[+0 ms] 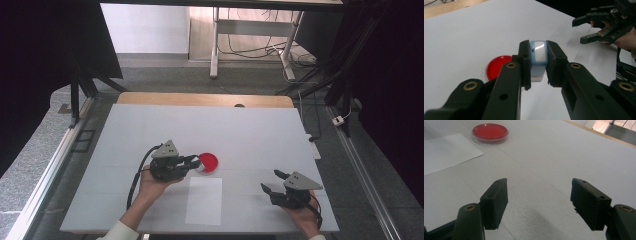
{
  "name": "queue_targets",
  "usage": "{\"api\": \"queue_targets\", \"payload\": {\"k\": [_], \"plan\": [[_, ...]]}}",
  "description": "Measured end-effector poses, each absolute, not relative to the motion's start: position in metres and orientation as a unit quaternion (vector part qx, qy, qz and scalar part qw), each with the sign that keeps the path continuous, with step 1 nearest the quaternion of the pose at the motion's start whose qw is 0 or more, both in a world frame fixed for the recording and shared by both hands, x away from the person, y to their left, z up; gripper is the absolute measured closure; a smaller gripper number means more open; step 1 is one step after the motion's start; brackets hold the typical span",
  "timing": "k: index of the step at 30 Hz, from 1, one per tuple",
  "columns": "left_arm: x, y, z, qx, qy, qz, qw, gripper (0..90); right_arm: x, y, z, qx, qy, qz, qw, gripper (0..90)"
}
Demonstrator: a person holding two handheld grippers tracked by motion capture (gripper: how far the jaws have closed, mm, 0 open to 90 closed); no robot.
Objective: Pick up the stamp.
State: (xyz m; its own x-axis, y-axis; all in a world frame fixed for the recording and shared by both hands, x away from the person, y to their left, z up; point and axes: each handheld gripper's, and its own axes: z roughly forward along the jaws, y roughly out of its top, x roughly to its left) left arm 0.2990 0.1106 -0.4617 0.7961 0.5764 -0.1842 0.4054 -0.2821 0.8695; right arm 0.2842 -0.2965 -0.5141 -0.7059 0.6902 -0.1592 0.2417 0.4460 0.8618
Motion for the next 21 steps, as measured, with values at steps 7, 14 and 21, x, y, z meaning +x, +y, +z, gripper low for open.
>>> {"api": "queue_targets", "payload": {"k": [7, 14, 21], "plan": [[0.302, 0.099, -0.465, 0.801, 0.302, 0.076, 0.511, 75.0, 0.284, -0.296, -0.514, 0.286, 0.811, 0.441, 0.255, 29.6], [0.305, 0.088, -0.466, 0.803, 0.298, 0.068, 0.512, 75.1, 0.284, -0.293, -0.515, 0.286, 0.813, 0.437, 0.257, 29.7], [0.309, 0.078, -0.468, 0.807, 0.289, 0.061, 0.512, 75.0, 0.284, -0.292, -0.515, 0.287, 0.813, 0.437, 0.257, 29.7]]}}
